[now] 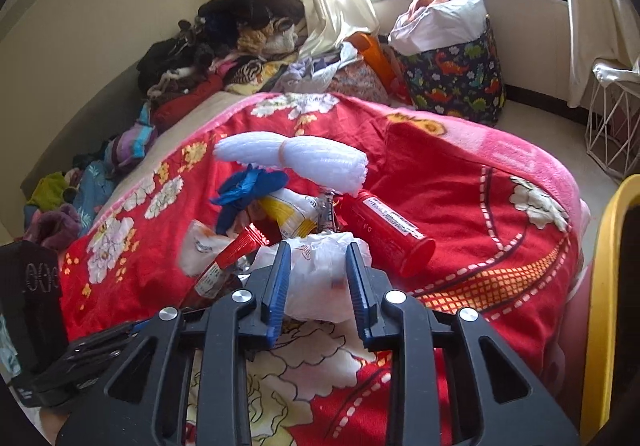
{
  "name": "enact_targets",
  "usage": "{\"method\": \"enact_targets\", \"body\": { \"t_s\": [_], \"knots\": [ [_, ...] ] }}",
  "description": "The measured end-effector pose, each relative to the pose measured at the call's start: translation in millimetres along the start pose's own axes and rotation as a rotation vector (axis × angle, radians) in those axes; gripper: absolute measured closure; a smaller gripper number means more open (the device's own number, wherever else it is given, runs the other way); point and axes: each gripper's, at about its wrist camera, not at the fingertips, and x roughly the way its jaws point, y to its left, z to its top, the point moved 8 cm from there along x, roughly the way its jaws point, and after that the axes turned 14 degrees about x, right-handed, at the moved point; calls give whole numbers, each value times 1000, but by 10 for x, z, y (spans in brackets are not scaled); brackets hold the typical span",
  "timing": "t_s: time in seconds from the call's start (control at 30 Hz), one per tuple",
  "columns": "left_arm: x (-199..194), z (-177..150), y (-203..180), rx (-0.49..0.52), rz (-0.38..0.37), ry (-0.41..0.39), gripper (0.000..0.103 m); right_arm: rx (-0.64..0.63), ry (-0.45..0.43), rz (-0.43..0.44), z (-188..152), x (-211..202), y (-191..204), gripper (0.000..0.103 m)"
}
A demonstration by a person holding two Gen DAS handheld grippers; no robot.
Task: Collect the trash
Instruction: 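Grasp the red snack wrapper with the left gripper while the right grasps a white plastic bag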
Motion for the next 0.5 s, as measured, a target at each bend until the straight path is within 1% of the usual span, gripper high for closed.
{"method": "enact_targets", "body": {
  "t_s": [0.13, 0.23, 0.4, 0.43, 0.5],
  "knots": [
    [-82, 89, -78, 27, -13, -36, 88, 15, -50, -16, 22, -194, -66, 78],
    [-172, 184, -112, 32, -27, -78, 89, 40, -75, -18, 49, -336, -139, 79],
    [-285, 311, -184, 33, -49, -121, 90, 28, -120, -21, 93, -590, -219, 81],
    [-295, 324, -208, 38, -49, -125, 94, 27, -128, -27, 108, -630, -242, 81],
    [-319, 356, -257, 54, -46, -133, 95, 30, -154, -38, 143, -734, -314, 83]
  ]
}}
